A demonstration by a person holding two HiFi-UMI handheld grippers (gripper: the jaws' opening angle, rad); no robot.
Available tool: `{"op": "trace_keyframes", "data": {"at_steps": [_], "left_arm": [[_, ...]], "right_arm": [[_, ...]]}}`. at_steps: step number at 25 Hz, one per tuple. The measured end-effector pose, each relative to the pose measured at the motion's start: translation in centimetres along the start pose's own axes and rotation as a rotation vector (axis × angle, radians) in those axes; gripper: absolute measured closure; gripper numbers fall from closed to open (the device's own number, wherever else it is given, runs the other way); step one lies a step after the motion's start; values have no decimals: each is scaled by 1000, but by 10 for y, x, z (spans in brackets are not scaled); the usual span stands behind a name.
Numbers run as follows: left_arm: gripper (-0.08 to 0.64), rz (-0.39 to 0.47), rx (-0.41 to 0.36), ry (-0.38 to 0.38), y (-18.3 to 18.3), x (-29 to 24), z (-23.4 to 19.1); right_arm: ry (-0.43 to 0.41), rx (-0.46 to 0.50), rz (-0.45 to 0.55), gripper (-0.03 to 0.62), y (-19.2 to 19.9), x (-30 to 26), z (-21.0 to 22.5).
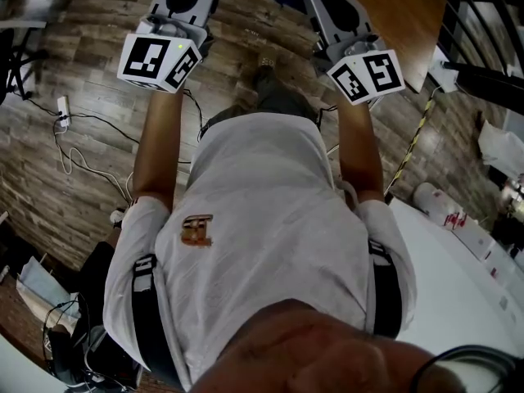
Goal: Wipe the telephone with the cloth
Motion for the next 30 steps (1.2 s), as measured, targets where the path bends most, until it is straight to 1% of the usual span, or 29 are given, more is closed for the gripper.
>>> {"op": "trace_keyframes", "data": {"at_steps": [4,10,19,25,30], "left_arm": [[541,5,-14,2,10,-18,-12],[541,-12,-31,-7,22,-58,-43],[541,-36,-48,-13,58,-147,-87],[541,-67,-53,-43,83,-201,-116],[541,-94,-60,-66,102,-247,-132]], "right_arm": [[-11,-3,10,532,5,-14,21],[-18,3,14,532,12,-48,62],[-30,-12,9,532,22,-103,156],[-53,-36,-8,532,31,-140,213],[-68,-55,-19,532,34,-166,261]]}}
Point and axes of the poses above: the fingertips, and each gripper's own axes: x backward along the fingers, z to its right, y out of its underside, the point moved 7 cm from there along x, backward along the fingers, and after that the axes turned 12 degrees about z, right-handed, at the moved point
